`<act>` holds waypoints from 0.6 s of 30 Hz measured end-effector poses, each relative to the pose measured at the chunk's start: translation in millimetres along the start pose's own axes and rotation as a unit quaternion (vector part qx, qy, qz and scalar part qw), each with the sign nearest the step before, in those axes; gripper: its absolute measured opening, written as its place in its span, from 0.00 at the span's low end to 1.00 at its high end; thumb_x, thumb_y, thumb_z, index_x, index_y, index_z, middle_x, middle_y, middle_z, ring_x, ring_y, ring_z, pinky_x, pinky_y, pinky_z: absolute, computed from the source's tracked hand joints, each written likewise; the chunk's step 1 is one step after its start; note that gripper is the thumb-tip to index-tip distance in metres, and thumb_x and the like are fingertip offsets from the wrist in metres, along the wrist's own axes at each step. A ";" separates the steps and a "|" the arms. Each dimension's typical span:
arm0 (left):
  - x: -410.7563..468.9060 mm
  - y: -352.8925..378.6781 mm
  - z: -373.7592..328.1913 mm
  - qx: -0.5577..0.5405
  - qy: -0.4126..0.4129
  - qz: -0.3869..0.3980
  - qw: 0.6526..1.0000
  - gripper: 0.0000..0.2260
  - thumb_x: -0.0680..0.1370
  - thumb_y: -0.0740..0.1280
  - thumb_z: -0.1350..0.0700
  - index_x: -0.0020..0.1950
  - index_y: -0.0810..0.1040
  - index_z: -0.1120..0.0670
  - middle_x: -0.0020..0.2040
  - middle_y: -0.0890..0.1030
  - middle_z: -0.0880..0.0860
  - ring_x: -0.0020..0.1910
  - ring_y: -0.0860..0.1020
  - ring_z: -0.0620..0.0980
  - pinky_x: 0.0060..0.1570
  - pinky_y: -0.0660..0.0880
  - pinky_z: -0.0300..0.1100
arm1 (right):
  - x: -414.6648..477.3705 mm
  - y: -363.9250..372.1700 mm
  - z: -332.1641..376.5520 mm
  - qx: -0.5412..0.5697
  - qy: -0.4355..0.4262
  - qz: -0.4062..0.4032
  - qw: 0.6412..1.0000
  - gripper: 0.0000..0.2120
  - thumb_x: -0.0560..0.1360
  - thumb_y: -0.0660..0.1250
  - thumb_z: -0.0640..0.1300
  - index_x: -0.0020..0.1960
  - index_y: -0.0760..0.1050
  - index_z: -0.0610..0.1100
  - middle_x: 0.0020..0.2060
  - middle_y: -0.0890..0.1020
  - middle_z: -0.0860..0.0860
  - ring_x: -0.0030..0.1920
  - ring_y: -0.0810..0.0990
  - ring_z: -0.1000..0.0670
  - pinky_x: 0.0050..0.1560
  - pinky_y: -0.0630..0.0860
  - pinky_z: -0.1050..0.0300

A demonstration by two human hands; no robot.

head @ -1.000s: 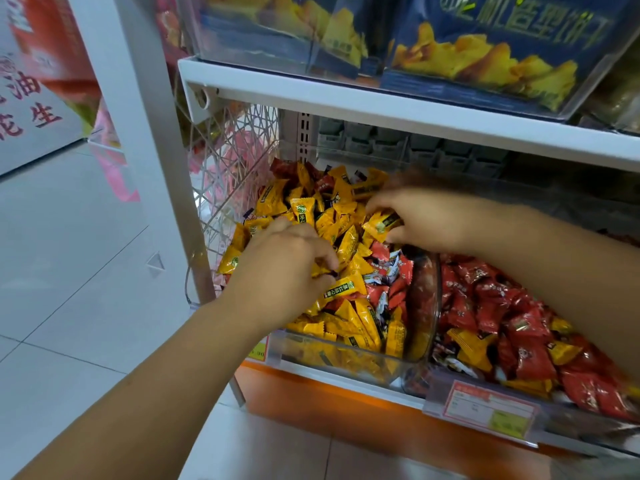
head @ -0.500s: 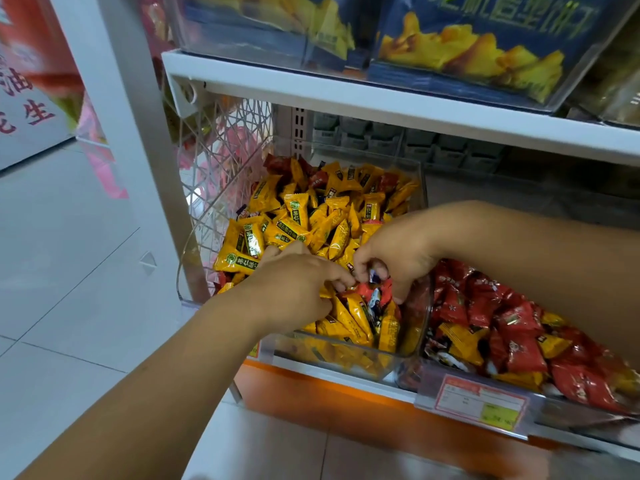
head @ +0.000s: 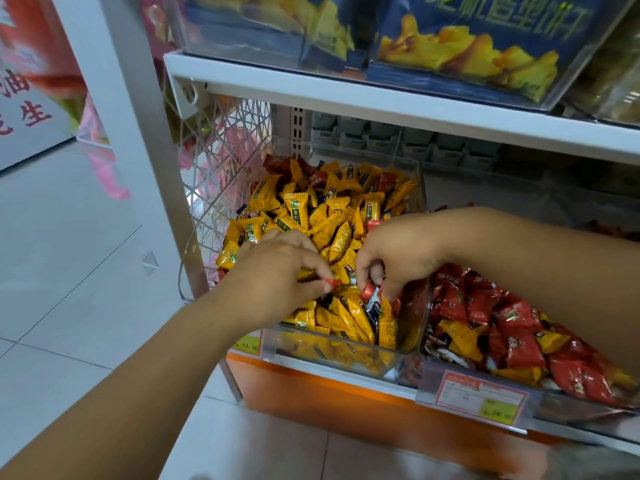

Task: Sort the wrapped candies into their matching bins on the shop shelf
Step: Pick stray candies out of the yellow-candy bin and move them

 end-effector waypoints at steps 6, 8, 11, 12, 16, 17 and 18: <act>-12.6 -23.3 -1.0 -0.057 0.030 -0.104 0.992 0.05 0.74 0.71 0.44 0.49 0.82 0.39 0.57 0.76 0.38 0.61 0.68 0.47 0.64 0.64 0.54 | -21.2 -9.3 -3.6 0.098 -0.019 -0.127 0.987 0.06 0.72 0.73 0.44 0.46 0.82 0.55 0.43 0.83 0.58 0.46 0.79 0.60 0.49 0.75 0.59; -14.5 -23.5 -2.6 -0.056 0.035 -0.094 0.993 0.07 0.75 0.69 0.42 0.49 0.82 0.40 0.54 0.77 0.39 0.60 0.71 0.47 0.62 0.67 0.52 | -27.4 -7.9 -3.7 0.121 -0.012 -0.159 0.980 0.05 0.72 0.73 0.44 0.45 0.83 0.54 0.42 0.82 0.60 0.46 0.77 0.62 0.50 0.74 0.59; -17.3 -22.8 -9.4 -0.056 0.046 -0.072 0.995 0.09 0.75 0.66 0.41 0.50 0.82 0.42 0.48 0.79 0.39 0.53 0.74 0.45 0.56 0.72 0.50 | -38.3 -7.9 -3.2 0.172 -0.020 -0.219 0.960 0.08 0.72 0.74 0.44 0.47 0.82 0.55 0.43 0.82 0.61 0.46 0.78 0.64 0.48 0.74 0.67; -17.9 -22.4 -11.8 -0.063 0.042 -0.061 0.995 0.07 0.76 0.68 0.43 0.50 0.82 0.43 0.46 0.78 0.39 0.51 0.74 0.44 0.54 0.73 0.48 | -44.3 -8.7 -3.6 0.194 -0.027 -0.246 0.949 0.09 0.72 0.74 0.43 0.48 0.82 0.55 0.44 0.82 0.62 0.46 0.79 0.65 0.47 0.74 0.70; -17.2 -19.6 -27.0 -0.091 0.028 -0.040 0.995 0.03 0.77 0.68 0.48 0.49 0.82 0.42 0.43 0.79 0.39 0.47 0.77 0.38 0.47 0.76 0.40 | -75.0 -1.0 -14.5 0.319 -0.042 -0.380 0.867 0.11 0.72 0.74 0.40 0.50 0.81 0.53 0.44 0.84 0.61 0.47 0.81 0.64 0.51 0.76 0.67; -16.0 -18.1 -32.6 -0.100 0.028 -0.036 0.994 0.03 0.77 0.68 0.48 0.49 0.81 0.42 0.42 0.80 0.38 0.47 0.78 0.37 0.47 0.76 0.40 | -82.6 3.3 -17.2 0.360 -0.051 -0.413 0.835 0.11 0.72 0.73 0.38 0.50 0.81 0.52 0.44 0.84 0.60 0.48 0.81 0.63 0.52 0.76 0.65; -14.3 -16.9 -38.6 -0.108 0.031 -0.034 0.993 0.03 0.77 0.68 0.48 0.49 0.81 0.42 0.41 0.79 0.37 0.46 0.78 0.37 0.47 0.77 0.41 | -89.4 7.3 -19.5 0.392 -0.059 -0.443 0.804 0.12 0.72 0.73 0.37 0.50 0.81 0.51 0.45 0.85 0.58 0.49 0.82 0.61 0.52 0.77 0.64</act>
Point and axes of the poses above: each hand's wrist, its own x-axis towards the middle knuckle, its own y-axis out of the palm, z = x × y, the point moved 5 cm from there along x, towards the middle knuckle
